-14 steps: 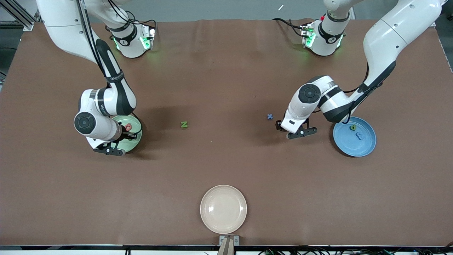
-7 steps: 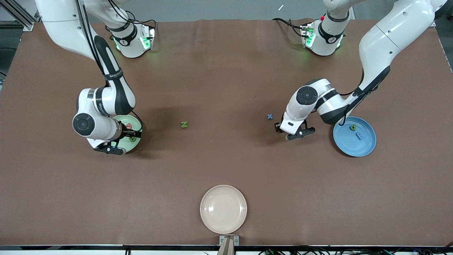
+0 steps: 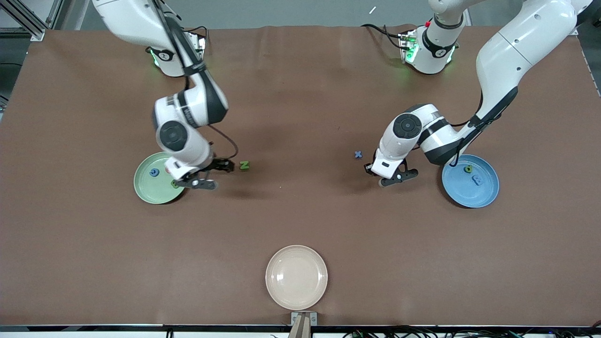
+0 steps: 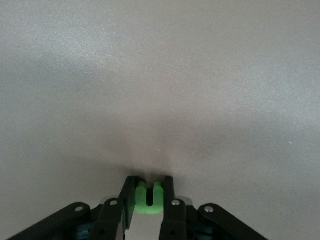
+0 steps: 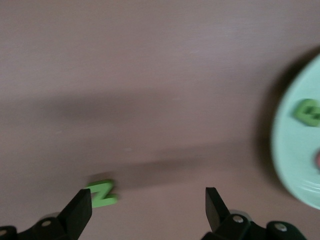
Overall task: Sort upper and lower case letters into plates
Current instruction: 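Grasp green N with the right gripper while the left gripper lifts u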
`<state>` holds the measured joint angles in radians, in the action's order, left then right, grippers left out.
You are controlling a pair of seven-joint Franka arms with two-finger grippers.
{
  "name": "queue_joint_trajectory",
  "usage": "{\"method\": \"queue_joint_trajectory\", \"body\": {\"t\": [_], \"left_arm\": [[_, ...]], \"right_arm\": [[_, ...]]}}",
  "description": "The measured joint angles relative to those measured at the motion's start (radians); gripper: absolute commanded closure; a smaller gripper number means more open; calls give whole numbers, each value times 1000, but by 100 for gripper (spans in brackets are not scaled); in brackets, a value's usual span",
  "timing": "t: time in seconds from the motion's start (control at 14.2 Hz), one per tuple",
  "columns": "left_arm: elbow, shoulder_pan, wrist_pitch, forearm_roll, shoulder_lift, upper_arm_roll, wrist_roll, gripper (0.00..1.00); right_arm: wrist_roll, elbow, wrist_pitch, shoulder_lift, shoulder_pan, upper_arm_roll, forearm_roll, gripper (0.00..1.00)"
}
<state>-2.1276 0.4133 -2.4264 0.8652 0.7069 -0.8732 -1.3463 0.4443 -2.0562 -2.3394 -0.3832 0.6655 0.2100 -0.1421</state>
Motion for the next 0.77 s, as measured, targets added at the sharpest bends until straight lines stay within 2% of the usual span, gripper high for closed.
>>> {"method": "queue_joint_trajectory", "body": {"t": [0.35,0.63,0.77], "left_arm": [[13,46,1,2,-8,-22,72,97],[15,238,71,2,-23,-157,317,97],[10,328,95,2,-26,-196,472,97]], "right_arm": [[1,-34,-175,-89,67,0,-22,0],[1,-46,-245,-130,86,0,-46,3],[19,-46,-248,-130,103,0,-54,6]]}}
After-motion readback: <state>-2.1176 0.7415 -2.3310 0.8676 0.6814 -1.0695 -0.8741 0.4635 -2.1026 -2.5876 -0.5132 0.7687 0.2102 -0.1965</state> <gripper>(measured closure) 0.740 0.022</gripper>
